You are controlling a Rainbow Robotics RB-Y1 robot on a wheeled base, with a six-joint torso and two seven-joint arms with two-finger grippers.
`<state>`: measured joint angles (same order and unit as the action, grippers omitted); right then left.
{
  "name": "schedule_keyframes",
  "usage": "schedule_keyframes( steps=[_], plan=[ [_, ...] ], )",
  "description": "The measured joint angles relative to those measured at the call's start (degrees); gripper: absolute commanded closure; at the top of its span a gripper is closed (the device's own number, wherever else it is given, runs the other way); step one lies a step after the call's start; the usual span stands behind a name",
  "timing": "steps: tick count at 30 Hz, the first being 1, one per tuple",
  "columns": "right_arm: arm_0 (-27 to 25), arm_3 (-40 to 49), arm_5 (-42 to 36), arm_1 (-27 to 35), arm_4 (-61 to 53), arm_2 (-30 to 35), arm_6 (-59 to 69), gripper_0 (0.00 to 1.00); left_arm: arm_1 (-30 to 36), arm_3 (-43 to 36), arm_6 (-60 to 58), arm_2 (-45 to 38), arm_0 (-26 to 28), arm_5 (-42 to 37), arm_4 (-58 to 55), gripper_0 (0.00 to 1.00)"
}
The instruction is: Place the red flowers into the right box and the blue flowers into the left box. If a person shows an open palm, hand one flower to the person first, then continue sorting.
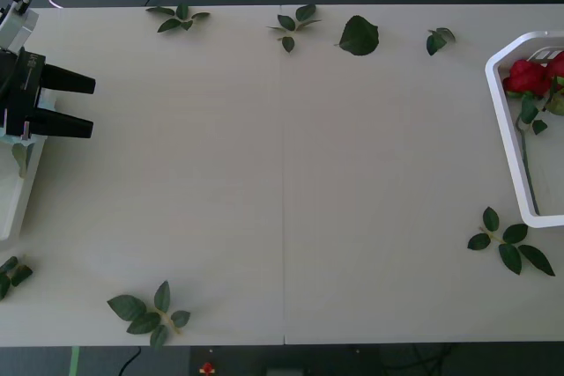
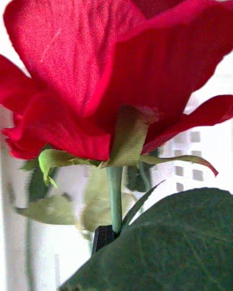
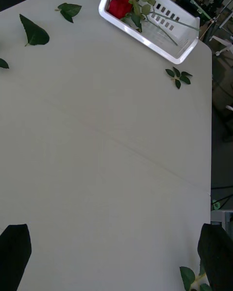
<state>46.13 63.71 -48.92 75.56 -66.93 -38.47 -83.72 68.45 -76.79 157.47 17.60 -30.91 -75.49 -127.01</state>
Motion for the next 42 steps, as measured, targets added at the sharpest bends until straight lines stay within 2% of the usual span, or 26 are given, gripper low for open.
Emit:
schedule_keyframes(
  steps=[5,9,10,11,12,13,34,38,42],
  plan=[
    [-4.5,-1.9,0.9,-0.2,0.1,5.9,-5.1,1.00,0.0,0.0,0.0,0.0,0.0,0.0,0.0,0.00],
    [-5.2,-3.0,1.9,-0.4,0.7,6.9,-6.5,1.00,0.0,0.0,0.0,0.0,0.0,0.0,0.0,0.00],
    [-5.2,-3.2,2.4,-0.5,1.1,6.9,-6.5,0.95,0.0,0.0,0.0,0.0,0.0,0.0,0.0,0.00],
    [-5.2,-3.5,2.9,-0.6,1.4,6.9,-6.5,0.86,0.0,0.0,0.0,0.0,0.0,0.0,0.0,0.00],
    [-5.2,-3.7,3.2,-0.8,1.5,6.9,-6.5,0.30,0.0,0.0,0.0,0.0,0.0,0.0,0.0,0.00],
    [-5.2,-3.9,3.6,-1.0,1.6,6.9,-6.5,0.00,0.0,0.0,0.0,0.0,0.0,0.0,0.0,0.00],
    [-5.2,-4.6,5.5,-2.4,3.0,6.9,-6.5,0.00,0.0,0.0,0.0,0.0,0.0,0.0,0.0,0.00],
    [-5.2,-4.5,5.4,-2.4,-0.1,6.9,-6.5,0.00,0.0,0.0,0.0,0.0,0.0,0.0,0.0,0.00],
    [-5.2,-2.6,0.7,-2.4,-4.8,8.7,-6.5,0.00,0.0,0.0,0.0,0.0,0.0,0.0,0.0,0.00]
  ],
)
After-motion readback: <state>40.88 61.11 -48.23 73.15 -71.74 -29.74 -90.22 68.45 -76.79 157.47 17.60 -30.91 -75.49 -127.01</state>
